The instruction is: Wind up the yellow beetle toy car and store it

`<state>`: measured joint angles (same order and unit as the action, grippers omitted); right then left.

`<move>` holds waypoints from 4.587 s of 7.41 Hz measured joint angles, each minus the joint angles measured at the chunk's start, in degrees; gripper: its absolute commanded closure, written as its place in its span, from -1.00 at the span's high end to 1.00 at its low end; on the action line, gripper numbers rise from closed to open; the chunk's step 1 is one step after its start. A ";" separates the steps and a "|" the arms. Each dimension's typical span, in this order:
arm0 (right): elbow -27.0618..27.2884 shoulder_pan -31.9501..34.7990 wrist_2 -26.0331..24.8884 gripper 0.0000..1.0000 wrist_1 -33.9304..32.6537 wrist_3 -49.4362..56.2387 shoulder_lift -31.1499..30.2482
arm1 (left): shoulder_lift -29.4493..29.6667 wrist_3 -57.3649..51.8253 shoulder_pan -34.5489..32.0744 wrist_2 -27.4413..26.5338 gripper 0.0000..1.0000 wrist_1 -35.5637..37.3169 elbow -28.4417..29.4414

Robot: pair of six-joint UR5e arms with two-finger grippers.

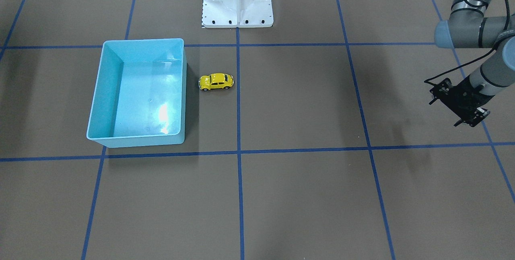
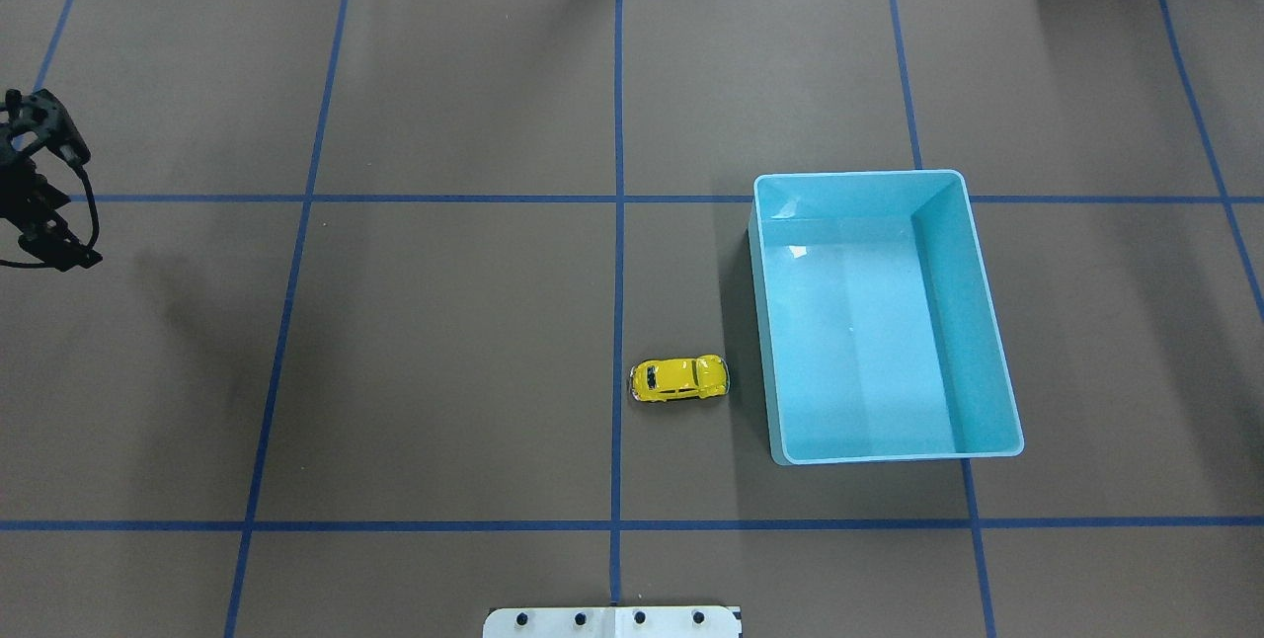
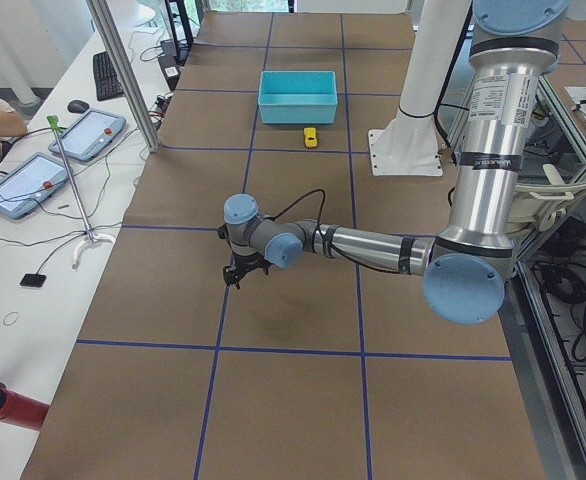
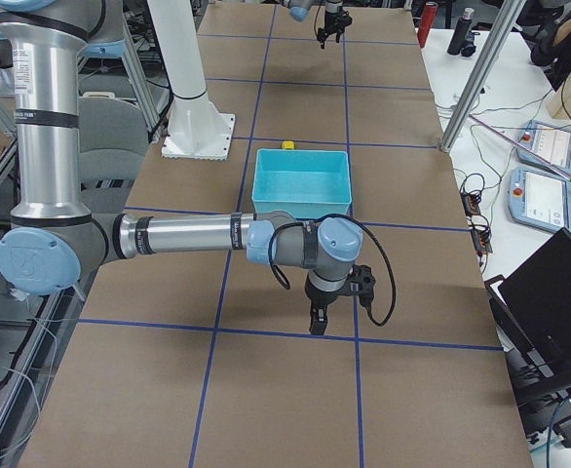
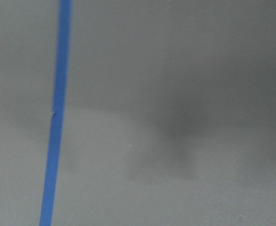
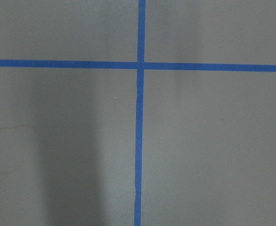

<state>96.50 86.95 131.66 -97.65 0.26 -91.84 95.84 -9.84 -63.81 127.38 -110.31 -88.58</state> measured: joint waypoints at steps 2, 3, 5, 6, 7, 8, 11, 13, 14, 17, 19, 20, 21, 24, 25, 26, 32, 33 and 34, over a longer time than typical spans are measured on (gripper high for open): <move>0.00 0.01 0.00 1.00 -0.03 0.00 -0.04 | 0.09 15.11 -5.85 0.93 1.00 2.82 -1.52; 0.00 0.00 0.00 1.00 0.00 0.00 -0.03 | 0.17 18.90 -10.07 1.05 1.00 7.87 -3.41; 0.05 -0.02 -0.02 1.00 0.07 0.00 0.12 | 0.48 20.51 -16.90 1.39 0.99 20.63 -6.70; 0.10 -0.05 -0.06 1.00 0.07 0.00 0.28 | 0.29 19.40 -19.09 1.94 0.99 22.93 -7.16; 0.14 -0.17 0.03 1.00 0.05 0.15 0.42 | -0.23 17.07 -21.15 2.68 0.99 23.55 -7.26; 0.32 -0.38 0.23 1.00 0.09 0.47 0.59 | -1.76 15.31 -23.19 3.09 0.99 22.44 -7.36; 8.42 -4.17 -0.56 1.00 -0.68 0.02 0.94 | -10.58 14.44 -26.87 3.99 0.99 11.52 -7.22; 16.03 -8.09 -0.40 1.00 -0.77 -0.08 3.04 | -12.62 16.57 -27.81 8.61 1.00 9.70 -6.30; 18.23 -11.51 -0.32 1.00 -0.74 0.21 6.78 | -12.81 17.54 -27.98 9.91 1.00 9.54 -6.10; 19.82 -28.51 -4.02 1.00 -4.26 -0.10 22.45 | -12.89 18.25 -28.09 10.59 1.00 9.65 -5.91; 20.14 -39.01 -9.17 1.00 -7.90 0.23 30.69 | -13.01 18.28 -28.17 10.61 1.00 9.67 -5.73; 20.12 -44.63 -13.19 1.00 -8.30 1.31 32.83 | -13.03 18.24 -28.19 10.59 1.00 9.68 -5.56; 19.90 -49.91 -17.02 1.00 -8.42 3.25 34.17 | -13.04 18.12 -28.19 10.56 1.00 9.67 -5.20; 17.97 -59.78 -21.35 1.00 -8.56 7.38 36.46 | -12.91 17.88 -28.13 10.53 1.00 9.69 -4.22; 17.01 -62.20 -22.70 1.00 -8.44 8.29 36.64 | -12.85 17.90 -28.12 10.52 1.00 9.68 -4.18; 15.40 -63.94 -24.50 1.00 -8.17 10.90 36.99 | -12.82 17.92 -28.12 10.54 1.00 9.68 -4.16; 4.11 -64.82 -29.06 1.00 3.52 18.04 38.26 | -12.87 18.27 -28.12 10.61 1.00 9.67 -4.19; 3.08 -64.48 -29.14 1.00 4.15 18.11 38.74 | -12.87 18.28 -28.12 10.61 1.00 9.68 -4.12; 2.07 -64.25 -29.16 1.00 4.73 18.08 39.13 | -12.87 18.26 -28.12 10.60 1.00 9.67 -4.09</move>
<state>98.57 22.70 102.50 -92.92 18.34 -52.72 82.97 8.42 -91.93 137.97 -100.64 -92.67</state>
